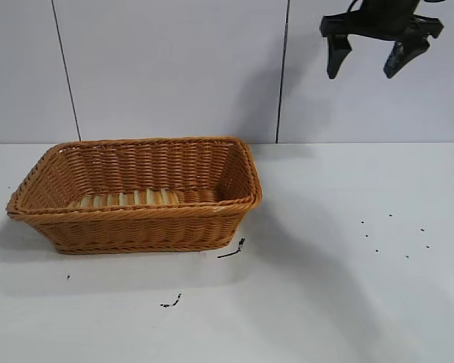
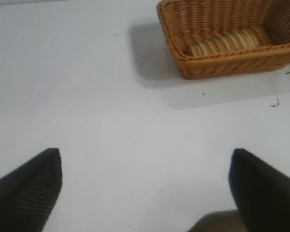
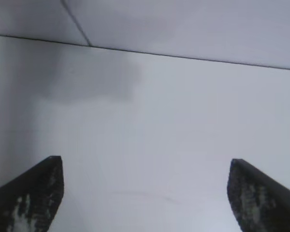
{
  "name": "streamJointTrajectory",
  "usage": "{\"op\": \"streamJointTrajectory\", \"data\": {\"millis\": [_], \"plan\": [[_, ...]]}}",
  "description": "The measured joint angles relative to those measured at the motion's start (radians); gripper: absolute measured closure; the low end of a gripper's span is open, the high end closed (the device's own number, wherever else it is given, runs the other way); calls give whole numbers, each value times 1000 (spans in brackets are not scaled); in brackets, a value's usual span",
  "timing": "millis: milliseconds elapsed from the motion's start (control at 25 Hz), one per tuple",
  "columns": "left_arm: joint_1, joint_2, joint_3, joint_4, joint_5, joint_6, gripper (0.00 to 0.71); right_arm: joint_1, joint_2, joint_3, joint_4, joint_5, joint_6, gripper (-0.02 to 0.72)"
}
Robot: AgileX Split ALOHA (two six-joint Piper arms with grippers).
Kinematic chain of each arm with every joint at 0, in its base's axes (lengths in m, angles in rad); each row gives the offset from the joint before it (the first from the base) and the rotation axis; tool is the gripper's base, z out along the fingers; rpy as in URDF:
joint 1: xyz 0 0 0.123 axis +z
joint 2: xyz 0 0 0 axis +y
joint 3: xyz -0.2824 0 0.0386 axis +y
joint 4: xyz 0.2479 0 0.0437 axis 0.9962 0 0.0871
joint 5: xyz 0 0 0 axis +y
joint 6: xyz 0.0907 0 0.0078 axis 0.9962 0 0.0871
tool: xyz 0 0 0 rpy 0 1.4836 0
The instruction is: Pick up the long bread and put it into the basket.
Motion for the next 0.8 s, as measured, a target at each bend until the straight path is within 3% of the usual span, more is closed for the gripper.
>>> {"op": "streamJointTrajectory", "data": {"millis": [320, 800], "plan": [[0, 0, 0, 0, 0, 0, 14, 0, -186, 122, -58, 0, -1, 73], [0, 0, 0, 0, 0, 0, 14, 0, -844, 919, -26, -1, -9, 73]]}}
